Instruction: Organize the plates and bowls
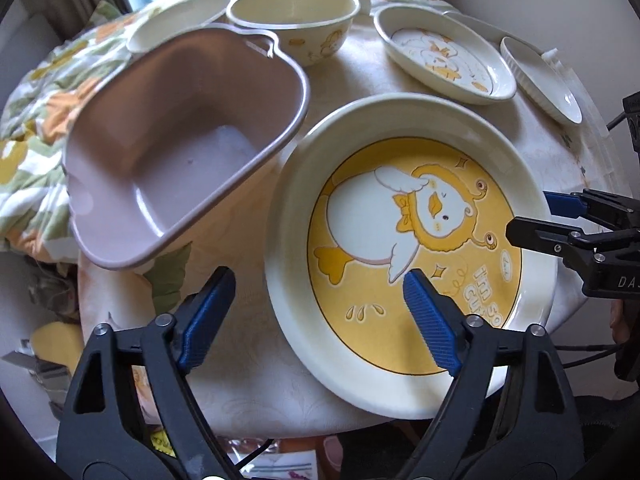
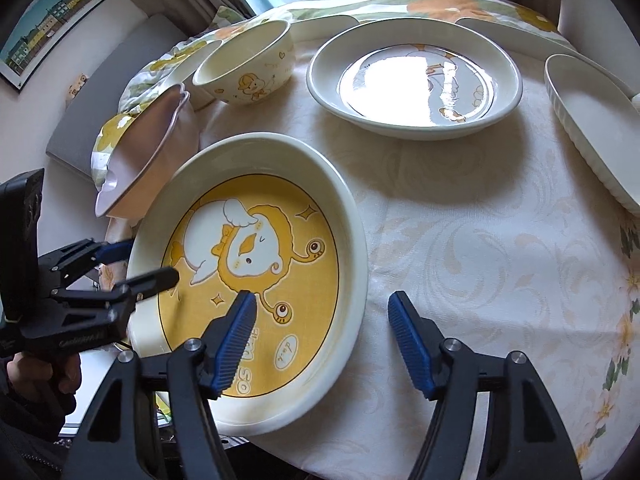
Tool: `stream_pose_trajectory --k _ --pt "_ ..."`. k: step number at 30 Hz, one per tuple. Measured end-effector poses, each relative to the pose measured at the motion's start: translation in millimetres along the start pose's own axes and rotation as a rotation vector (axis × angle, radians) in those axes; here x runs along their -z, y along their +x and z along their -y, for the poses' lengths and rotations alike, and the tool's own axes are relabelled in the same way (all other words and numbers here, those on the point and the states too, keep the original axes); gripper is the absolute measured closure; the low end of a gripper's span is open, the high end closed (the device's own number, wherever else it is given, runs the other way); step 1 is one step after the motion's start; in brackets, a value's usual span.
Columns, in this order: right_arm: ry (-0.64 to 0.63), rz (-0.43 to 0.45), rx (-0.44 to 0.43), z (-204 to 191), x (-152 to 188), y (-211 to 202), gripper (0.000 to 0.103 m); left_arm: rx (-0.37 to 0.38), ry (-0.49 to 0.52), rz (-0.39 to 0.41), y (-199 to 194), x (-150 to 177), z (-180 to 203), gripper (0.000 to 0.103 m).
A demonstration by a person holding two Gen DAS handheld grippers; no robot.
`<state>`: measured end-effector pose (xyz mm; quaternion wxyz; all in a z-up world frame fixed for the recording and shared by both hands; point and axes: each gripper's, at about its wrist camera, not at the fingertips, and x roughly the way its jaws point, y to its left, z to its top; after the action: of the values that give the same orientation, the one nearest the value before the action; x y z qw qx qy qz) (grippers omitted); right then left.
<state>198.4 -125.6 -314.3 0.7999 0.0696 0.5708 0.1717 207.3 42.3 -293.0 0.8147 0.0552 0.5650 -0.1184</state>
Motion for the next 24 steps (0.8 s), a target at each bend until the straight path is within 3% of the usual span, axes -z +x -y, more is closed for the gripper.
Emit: stream_pose_trajectory --k 5,8,13,14,15,17,20,24 --pt "0.03 0.043 0.02 3 4 -22 0.039 -0.006 0.017 0.021 -23 2 4 0.018" --pt "0.061 0.095 0.033 5 7 -49 0.039 -0.004 0.039 0.073 -54 0 11 0.018" --pt "0.127 0.223 0.093 12 16 -105 0.039 0.034 0.132 0.247 -113 -25 41 0.015" --pt "0.149 0.252 0.11 15 17 -118 0.035 0.045 0.155 0.287 -123 -33 50 0.008" --pt "0.165 0.277 0.127 18 18 -129 0.018 0.062 0.177 0.326 -133 -41 57 0.003" --pt "0.19 0.349 0.156 24 22 -154 0.0 0.098 0.222 0.397 -147 -59 74 0.0" --pt "0.215 0.428 0.205 33 24 -183 0.0 0.141 0.291 0.432 -153 -95 105 0.0" --pt "0.264 0.422 0.314 60 16 -208 0.0 0.213 0.347 0.407 -143 -138 139 0.0"
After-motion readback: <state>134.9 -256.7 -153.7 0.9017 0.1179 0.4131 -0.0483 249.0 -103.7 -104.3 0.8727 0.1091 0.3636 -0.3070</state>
